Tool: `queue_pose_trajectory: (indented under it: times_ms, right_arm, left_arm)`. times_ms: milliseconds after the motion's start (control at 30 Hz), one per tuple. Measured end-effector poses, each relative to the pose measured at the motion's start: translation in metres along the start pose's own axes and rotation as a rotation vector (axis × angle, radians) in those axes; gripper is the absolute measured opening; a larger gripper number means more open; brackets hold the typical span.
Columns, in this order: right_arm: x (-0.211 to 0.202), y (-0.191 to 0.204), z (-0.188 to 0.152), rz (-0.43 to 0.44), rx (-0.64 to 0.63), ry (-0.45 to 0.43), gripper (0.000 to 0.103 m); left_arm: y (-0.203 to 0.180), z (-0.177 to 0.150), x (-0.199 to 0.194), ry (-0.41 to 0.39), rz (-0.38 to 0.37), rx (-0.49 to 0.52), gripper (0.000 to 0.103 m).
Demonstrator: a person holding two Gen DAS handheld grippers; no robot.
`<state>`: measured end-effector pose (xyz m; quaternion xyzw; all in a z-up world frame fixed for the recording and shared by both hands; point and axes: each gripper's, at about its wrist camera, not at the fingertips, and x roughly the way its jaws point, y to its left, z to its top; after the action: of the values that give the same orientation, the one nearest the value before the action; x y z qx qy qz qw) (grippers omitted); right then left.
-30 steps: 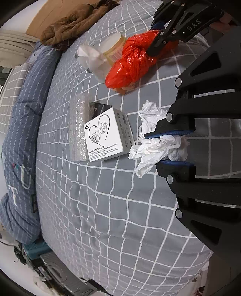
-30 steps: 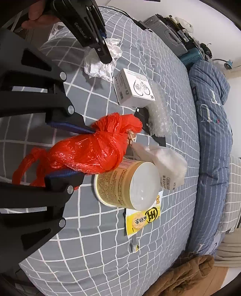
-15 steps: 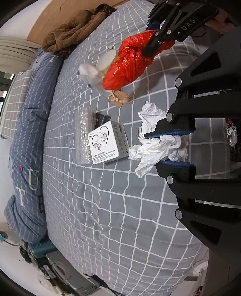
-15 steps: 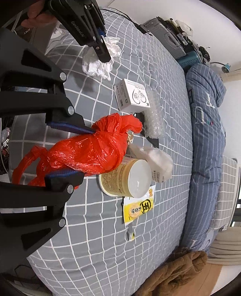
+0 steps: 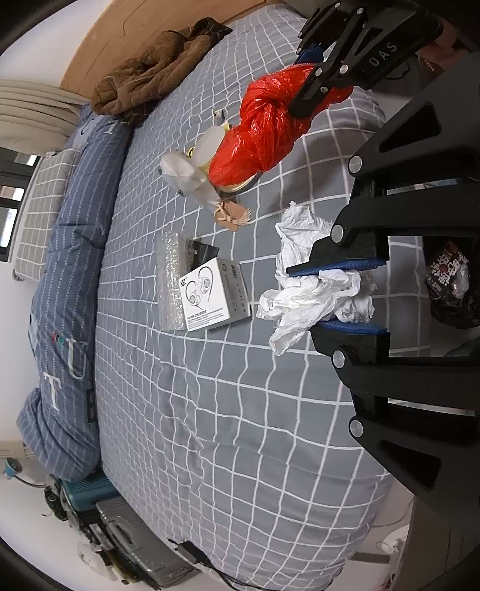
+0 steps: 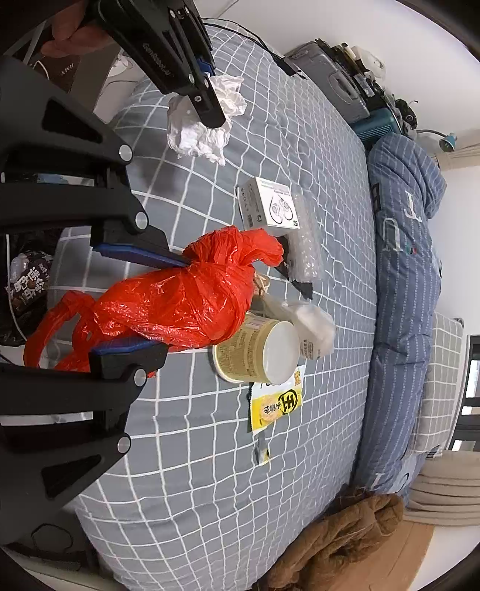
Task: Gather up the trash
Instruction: 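Lift the tissue and red bag and carry both down over the trash bin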
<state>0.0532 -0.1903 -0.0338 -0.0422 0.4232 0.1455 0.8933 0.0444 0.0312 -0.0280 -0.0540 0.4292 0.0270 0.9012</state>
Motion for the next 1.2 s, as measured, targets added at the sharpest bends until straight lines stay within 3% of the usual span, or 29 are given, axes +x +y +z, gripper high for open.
queue_pose_trajectory:
  times_ms: [600, 1200]
  right_arm:
    - [-0.032, 0.008, -0.036, -0.010, -0.015, 0.019, 0.032]
    - [-0.039, 0.027, -0.093, -0.028, -0.010, 0.088, 0.032]
  left_arm:
    - [-0.001, -0.043, -0.029, 0.021, -0.008, 0.005, 0.020]
    - [0.005, -0.104, -0.023, 0.107, -0.051, 0.010, 0.020]
